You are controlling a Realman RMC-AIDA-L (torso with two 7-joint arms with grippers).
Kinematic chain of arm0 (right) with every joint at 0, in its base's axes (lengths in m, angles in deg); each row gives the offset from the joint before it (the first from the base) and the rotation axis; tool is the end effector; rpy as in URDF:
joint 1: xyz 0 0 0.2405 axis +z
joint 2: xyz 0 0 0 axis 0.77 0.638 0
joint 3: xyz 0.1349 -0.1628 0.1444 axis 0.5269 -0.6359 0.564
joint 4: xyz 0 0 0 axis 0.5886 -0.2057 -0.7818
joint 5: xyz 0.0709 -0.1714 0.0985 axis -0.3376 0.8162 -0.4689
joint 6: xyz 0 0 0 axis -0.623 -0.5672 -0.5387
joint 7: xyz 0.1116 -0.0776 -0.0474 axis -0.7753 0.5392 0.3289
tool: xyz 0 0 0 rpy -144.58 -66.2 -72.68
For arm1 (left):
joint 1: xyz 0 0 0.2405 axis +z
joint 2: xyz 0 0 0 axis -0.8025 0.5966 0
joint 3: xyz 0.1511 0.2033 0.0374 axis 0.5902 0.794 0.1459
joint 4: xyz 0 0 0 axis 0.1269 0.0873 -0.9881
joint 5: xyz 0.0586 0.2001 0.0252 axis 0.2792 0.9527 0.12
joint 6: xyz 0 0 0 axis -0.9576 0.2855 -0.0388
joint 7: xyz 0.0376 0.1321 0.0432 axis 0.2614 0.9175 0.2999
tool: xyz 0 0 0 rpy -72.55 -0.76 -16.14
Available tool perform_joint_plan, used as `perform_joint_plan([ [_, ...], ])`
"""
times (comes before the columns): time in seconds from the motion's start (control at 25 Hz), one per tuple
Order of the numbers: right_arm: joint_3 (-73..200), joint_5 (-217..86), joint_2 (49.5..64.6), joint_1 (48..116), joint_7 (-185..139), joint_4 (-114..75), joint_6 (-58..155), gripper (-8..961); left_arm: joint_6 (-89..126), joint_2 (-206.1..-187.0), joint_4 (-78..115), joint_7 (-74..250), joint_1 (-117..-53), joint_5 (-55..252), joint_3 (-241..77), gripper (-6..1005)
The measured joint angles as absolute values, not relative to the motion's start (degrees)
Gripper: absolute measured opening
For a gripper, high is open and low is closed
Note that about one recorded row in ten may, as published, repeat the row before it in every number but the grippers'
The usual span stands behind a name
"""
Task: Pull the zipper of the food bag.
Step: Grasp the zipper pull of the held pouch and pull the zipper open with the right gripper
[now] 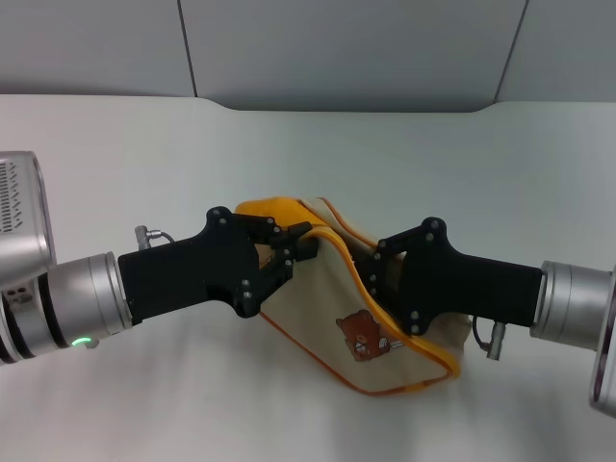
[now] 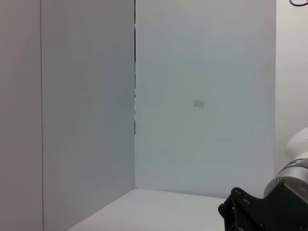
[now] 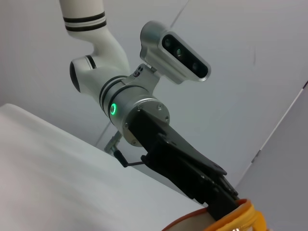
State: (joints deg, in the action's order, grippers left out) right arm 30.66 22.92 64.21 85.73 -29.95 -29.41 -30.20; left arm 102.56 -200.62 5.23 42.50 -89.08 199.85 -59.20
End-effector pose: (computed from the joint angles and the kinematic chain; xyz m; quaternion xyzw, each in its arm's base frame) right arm 0.2361 0.3131 -0.0627 -0.9064 -0.2164 0.2724 0.2397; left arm -0.2401 0.3154 -0.0425 -0.9223 -0.0668 -0.3493 0.1516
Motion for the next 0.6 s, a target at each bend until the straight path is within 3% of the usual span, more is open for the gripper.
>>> perform_joint_plan([
  [0.24, 30.1, 23.0, 63.9, 85.0, -29.8, -30.5, -30.6, 3, 102.6, -200.59, 5.2, 42.5, -88.6, 199.2, -59.3, 91],
  [0.6, 24.7, 23.9, 63.6, 74.7, -34.6, -42.5, -31.9, 20, 99.2, -200.38, 5.2, 42.0, -86.0, 190.5, -59.3, 90],
])
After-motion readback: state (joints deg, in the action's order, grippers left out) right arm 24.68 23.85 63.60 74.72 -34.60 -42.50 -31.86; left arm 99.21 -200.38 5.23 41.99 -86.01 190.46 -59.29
